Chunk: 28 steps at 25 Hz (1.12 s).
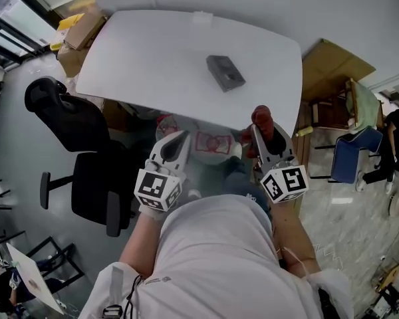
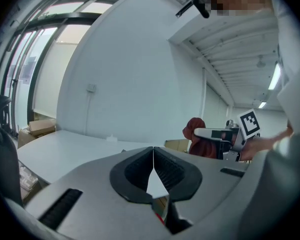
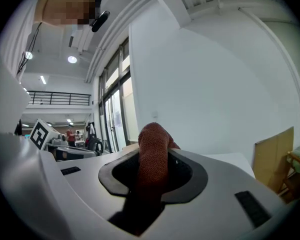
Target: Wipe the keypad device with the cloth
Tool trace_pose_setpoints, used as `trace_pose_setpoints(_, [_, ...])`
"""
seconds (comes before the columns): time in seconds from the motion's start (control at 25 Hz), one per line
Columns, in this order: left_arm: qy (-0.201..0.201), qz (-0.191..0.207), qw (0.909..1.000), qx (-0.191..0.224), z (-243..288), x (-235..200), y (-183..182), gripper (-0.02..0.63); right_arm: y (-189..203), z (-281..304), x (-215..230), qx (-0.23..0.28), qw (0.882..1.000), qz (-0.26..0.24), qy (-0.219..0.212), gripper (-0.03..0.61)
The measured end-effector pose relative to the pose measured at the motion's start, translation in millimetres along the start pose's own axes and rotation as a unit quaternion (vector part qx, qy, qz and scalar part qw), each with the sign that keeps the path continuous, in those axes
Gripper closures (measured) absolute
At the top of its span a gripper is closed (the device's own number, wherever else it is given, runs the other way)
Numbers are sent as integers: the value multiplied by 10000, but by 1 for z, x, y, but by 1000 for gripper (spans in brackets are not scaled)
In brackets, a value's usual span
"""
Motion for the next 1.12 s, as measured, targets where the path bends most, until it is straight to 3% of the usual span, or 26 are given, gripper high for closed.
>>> trace_pose_setpoints(0.44, [-544, -104, 9981, -258, 142, 6, -49, 601, -19, 110, 118, -520, 9938, 331, -928, 454])
trace_pose_setpoints(0.8, [-886, -386, 9901, -1015, 196, -2, -36, 601, -8, 169, 159, -942, 9849, 534, -1352, 454])
trace_pose_setpoints(0.96, [-776, -471, 9871, -1318, 207, -7, -24, 601, 3, 187, 164, -1191, 9819, 592, -1349, 454])
trace_pose_setpoints(1.12, [-409, -220, 9850, -1661, 222, -10, -8, 601, 14, 203, 162, -1368, 9804, 582, -1293, 454])
Point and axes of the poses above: the fingertips, and each gripper's own axes: z forward along the fingers, x to its right, y out of its underside, the point moved 9 cm from there along -z, backward along the fingers, and after that the axes turned 2 degrees about -x, right-handed, at the moved point
